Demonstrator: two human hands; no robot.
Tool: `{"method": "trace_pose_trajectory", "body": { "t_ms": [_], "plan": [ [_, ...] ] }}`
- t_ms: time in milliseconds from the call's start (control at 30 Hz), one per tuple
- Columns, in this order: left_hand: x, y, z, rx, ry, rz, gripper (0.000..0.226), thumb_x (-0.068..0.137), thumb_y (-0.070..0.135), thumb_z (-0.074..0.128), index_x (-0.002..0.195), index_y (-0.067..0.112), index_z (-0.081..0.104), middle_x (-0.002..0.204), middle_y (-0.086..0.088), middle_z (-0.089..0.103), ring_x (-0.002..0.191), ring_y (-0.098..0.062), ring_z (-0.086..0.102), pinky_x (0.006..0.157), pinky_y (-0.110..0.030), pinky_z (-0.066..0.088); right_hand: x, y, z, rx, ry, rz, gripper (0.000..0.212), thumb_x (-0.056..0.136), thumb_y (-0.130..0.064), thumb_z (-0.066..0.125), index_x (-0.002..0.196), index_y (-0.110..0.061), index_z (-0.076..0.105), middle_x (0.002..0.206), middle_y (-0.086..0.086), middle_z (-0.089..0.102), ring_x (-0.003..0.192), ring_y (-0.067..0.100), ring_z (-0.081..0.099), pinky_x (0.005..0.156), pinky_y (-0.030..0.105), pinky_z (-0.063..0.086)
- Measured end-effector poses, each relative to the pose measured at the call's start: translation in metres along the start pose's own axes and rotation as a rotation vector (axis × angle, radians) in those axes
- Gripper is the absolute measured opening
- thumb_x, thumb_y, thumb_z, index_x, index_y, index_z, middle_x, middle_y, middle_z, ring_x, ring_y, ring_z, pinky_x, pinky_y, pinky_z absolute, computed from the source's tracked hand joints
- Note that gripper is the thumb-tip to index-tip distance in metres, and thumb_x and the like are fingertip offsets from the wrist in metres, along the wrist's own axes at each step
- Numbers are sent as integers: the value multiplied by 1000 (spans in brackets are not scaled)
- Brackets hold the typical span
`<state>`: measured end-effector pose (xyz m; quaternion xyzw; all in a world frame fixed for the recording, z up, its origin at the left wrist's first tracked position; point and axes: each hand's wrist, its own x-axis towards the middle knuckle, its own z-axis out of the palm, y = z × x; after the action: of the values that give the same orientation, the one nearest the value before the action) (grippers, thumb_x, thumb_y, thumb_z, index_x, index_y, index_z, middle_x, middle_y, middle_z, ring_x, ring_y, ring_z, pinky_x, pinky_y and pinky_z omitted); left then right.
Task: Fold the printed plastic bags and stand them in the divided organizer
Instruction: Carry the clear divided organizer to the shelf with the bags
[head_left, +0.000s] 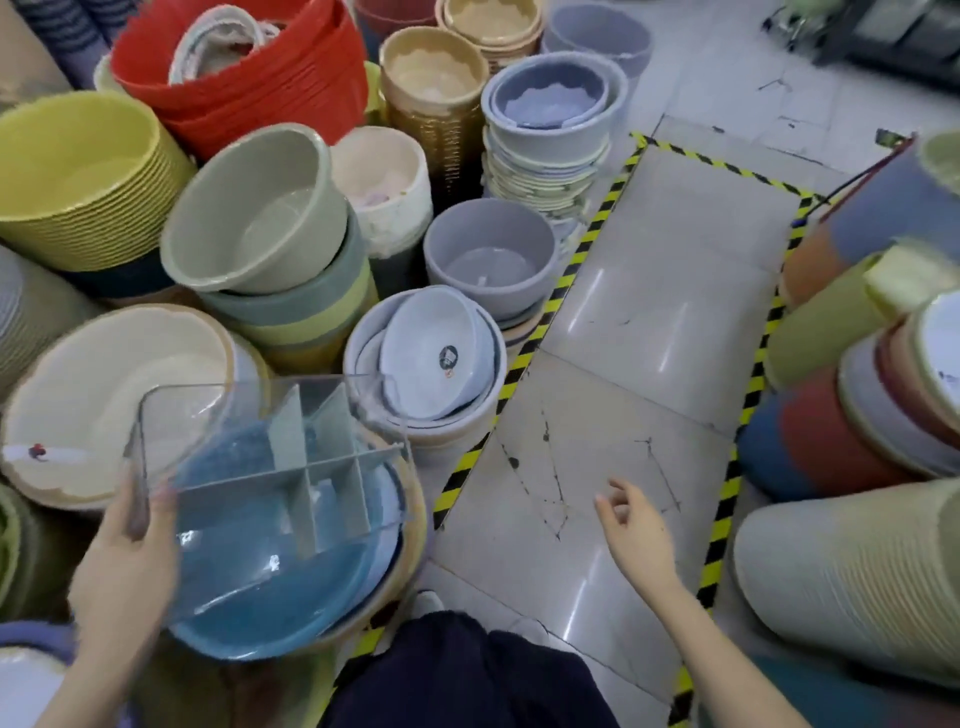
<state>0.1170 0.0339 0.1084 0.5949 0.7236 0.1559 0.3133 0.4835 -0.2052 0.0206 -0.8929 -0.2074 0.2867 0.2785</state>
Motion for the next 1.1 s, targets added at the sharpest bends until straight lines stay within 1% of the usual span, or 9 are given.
{"method": "trace_pose_trajectory", "body": {
  "t_ms": [100, 233, 333, 400, 467, 633, 900, 1033, 1100],
  "plan": [
    [-8, 58, 42, -60, -8, 25, 90, 70, 94, 23, 140, 38, 30, 123, -20, 61, 108, -47, 58, 94, -61, 45, -1, 32, -35, 39, 74, 24, 40, 97, -28, 51, 133, -9, 50, 93, -3, 58, 80, 12, 57, 71, 28, 41],
    [-41, 152, 109, -268, -145, 197, 85, 71, 91, 31, 140, 42, 37, 135, -17, 54, 116, -40, 56, 98, -56, 44, -13, 73, -77, 108, 178, 70, 38, 97, -30, 52, 131, -13, 50, 91, -5, 59, 76, 8, 55, 61, 26, 39],
    [-77, 218, 152, -400, -285, 220, 69, 87, 72, 40, 144, 35, 36, 134, -23, 52, 79, -38, 62, 72, -44, 54, -17, 106, -105, 161, 241, 155, 38, 96, -32, 52, 130, -14, 51, 86, -10, 57, 77, 8, 55, 64, 28, 43],
    [-92, 246, 179, -420, -347, 236, 56, 98, 53, 38, 148, 29, 31, 105, -21, 62, 64, -26, 53, 62, -38, 48, -12, 123, -122, 167, 273, 210, 40, 96, -33, 52, 130, -14, 51, 86, -9, 57, 80, 16, 56, 74, 35, 46],
    [-101, 268, 203, -395, -363, 278, 53, 100, 50, 35, 145, 24, 37, 82, -11, 58, 70, -28, 55, 67, -44, 51, 0, 132, -141, 181, 299, 237, 39, 96, -35, 51, 129, -15, 52, 90, -3, 58, 84, 18, 56, 76, 35, 45],
    [-91, 313, 255, -382, -386, 257, 49, 98, 55, 34, 134, 24, 46, 114, -13, 59, 79, -31, 60, 80, -51, 52, 68, 137, -191, 184, 359, 210, 36, 97, -36, 48, 125, -14, 54, 88, -2, 60, 79, 13, 54, 69, 32, 42],
    [-17, 436, 382, -337, -352, 209, 65, 94, 59, 37, 147, 21, 36, 117, -17, 61, 65, -26, 58, 57, -34, 49, 278, 131, -287, 218, 418, 137, 32, 96, -35, 50, 120, -14, 57, 95, -2, 64, 81, 11, 57, 66, 28, 40],
    [7, 542, 455, -302, -351, 218, 80, 82, 73, 34, 145, 22, 41, 132, -21, 56, 98, -38, 63, 83, -50, 52, 382, 122, -346, 240, 425, 180, 33, 97, -35, 50, 120, -13, 57, 95, -1, 65, 81, 11, 57, 69, 31, 41],
    [16, 599, 492, -296, -381, 242, 79, 84, 71, 33, 141, 19, 45, 127, -20, 59, 96, -35, 62, 86, -40, 52, 427, 122, -378, 248, 438, 196, 30, 97, -33, 50, 118, -14, 58, 94, 1, 65, 82, 16, 57, 70, 31, 39]
  ]
}}
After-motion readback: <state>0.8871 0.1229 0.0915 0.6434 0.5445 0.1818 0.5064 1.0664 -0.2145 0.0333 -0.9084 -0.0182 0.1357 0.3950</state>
